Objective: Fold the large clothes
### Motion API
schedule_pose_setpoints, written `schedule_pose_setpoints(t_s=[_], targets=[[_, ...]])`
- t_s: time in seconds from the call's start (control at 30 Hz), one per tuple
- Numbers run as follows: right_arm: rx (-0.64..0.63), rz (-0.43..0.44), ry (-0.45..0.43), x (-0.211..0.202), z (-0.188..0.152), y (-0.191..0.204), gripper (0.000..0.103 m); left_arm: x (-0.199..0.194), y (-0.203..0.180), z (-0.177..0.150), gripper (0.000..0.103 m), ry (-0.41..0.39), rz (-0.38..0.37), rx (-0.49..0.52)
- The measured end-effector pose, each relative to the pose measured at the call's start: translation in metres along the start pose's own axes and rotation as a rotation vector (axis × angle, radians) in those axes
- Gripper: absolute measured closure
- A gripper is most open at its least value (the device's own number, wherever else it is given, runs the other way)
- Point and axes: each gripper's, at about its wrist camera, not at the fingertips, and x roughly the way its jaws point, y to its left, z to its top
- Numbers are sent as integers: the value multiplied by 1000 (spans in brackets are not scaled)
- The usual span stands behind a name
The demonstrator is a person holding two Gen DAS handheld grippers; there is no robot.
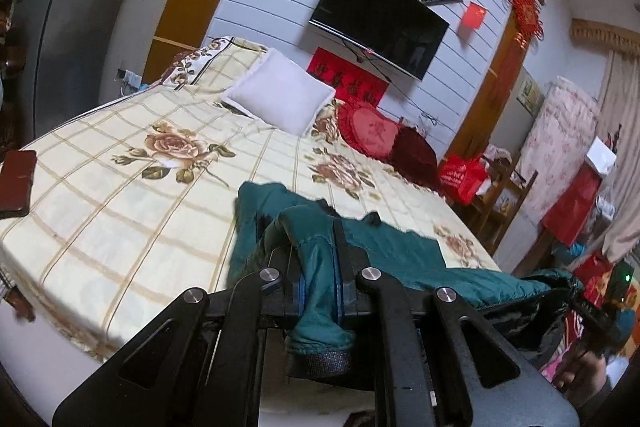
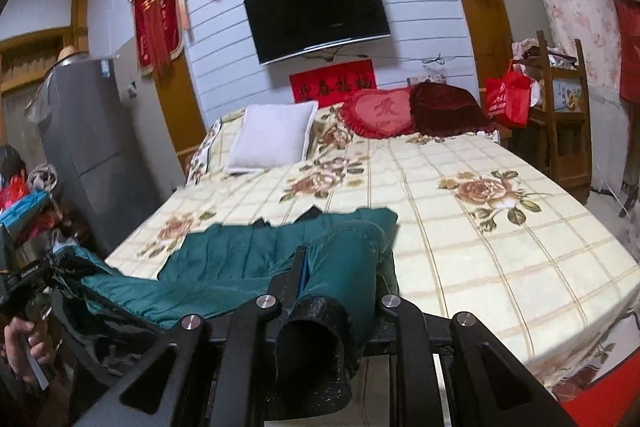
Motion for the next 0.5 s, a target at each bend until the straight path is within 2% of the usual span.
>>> schedule_pose_setpoints(t_s=[0.27,0.5], targets=[[82,-34,-42,67,42,-4,86,73,-1,44,94,16,44,-30],[146,-109,27,180,62,-23,86,174,7,55,94,70,176,-1]])
